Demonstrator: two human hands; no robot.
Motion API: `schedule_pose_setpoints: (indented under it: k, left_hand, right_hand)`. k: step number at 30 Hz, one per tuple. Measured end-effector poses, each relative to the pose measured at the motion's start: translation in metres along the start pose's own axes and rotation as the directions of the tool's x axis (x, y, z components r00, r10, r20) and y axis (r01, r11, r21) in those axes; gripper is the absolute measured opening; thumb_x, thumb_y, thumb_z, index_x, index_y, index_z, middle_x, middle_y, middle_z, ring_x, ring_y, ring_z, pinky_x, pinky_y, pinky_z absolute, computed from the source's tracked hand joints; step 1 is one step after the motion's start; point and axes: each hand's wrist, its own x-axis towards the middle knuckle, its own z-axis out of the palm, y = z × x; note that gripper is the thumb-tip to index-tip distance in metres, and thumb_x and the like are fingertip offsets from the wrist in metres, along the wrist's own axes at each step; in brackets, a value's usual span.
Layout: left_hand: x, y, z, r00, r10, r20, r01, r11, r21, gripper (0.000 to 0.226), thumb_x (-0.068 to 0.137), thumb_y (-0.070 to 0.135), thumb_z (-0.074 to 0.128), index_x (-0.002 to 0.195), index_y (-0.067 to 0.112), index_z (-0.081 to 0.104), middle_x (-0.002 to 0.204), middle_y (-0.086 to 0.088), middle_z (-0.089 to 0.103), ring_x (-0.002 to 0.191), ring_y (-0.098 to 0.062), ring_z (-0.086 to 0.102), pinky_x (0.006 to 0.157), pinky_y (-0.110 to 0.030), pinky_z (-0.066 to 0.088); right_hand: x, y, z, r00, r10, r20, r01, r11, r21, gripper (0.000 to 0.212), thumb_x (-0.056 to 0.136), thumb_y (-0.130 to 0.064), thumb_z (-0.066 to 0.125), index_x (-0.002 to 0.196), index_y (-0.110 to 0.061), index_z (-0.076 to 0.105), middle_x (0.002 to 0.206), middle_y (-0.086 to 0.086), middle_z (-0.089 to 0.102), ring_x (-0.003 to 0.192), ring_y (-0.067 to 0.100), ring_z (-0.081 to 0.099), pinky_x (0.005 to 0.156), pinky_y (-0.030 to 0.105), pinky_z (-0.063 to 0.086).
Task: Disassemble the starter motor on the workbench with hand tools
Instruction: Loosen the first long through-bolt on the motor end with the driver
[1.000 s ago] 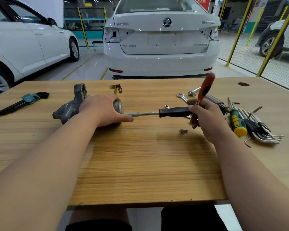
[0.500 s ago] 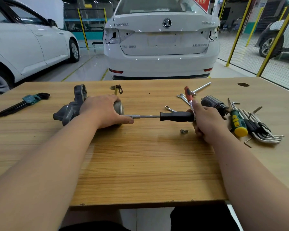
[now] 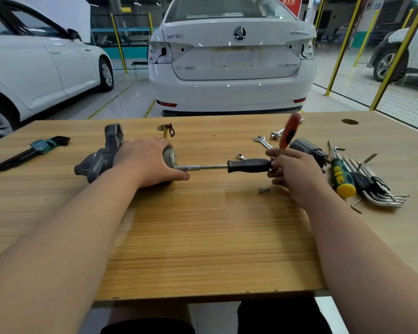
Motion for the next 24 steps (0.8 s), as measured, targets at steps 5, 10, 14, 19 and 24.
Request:
schedule_pose_setpoints:
  k: [5,10,14,19,24]
  left_hand:
    - [-0.014,0.008,0.012,0.943,0.2,-0.268,-0.201,0.979,0.024,0.069,0.075,0.066,0.059,0.13,0.025,0.054,0.129,-0.008,0.051,0.118,-0.032,0.042,0.102,-0.048,0.028]
    - [-0.027,0.022,0.03,0.868,0.254,-0.426,-0.277,0.961,0.009,0.031,0.088,0.04,0.057,0.095,0.014,0.071,0.114,-0.011,0.063,0.109,-0.037,0.054,0.095,-0.051,0.035]
    - [-0.027,0.022,0.03,0.886,0.25,-0.39,-0.271,0.963,0.002,0.049,0.091,0.051,0.036,0.089,0.017,0.071,0.113,-0.007,0.063,0.113,-0.036,0.052,0.096,-0.05,0.036]
    - [-0.028,0.022,0.035,0.872,0.246,-0.423,-0.251,0.967,0.043,0.051,0.093,0.049,0.033,0.086,0.015,0.071,0.11,-0.006,0.063,0.111,-0.036,0.052,0.093,-0.049,0.034]
    - [-0.03,0.02,0.035,0.852,0.254,-0.458,-0.268,0.963,0.036,0.051,0.093,0.048,0.034,0.083,0.014,0.07,0.108,-0.005,0.062,0.108,-0.035,0.053,0.093,-0.048,0.034]
  right_hand:
    - [0.003,0.002,0.0,1.0,-0.013,0.012,0.013,1.0,-0.028,0.039,0.089,0.005,0.053,0.09,-0.028,0.074,0.099,0.006,0.068,0.093,0.022,0.068,0.069,0.026,0.054]
    - [0.004,0.003,-0.003,0.999,-0.031,-0.019,0.032,0.998,0.05,0.029,0.087,0.001,0.054,0.095,-0.019,0.072,0.093,0.01,0.068,0.077,0.022,0.068,0.062,0.025,0.053]
    - [0.004,0.002,-0.002,1.0,-0.002,-0.013,0.003,1.0,0.025,0.021,0.091,-0.006,0.057,0.098,-0.02,0.071,0.089,0.01,0.066,0.073,0.02,0.066,0.06,0.025,0.053]
    - [0.003,0.003,-0.002,0.999,0.001,-0.032,-0.002,1.0,-0.026,0.018,0.095,-0.02,0.062,0.112,-0.017,0.068,0.089,0.007,0.063,0.065,0.015,0.059,0.061,0.028,0.05]
    - [0.0,0.001,0.001,0.996,0.032,-0.08,-0.045,0.983,-0.178,0.035,0.095,-0.05,0.056,0.102,-0.019,0.068,0.069,0.003,0.061,0.053,0.012,0.052,0.05,0.027,0.042]
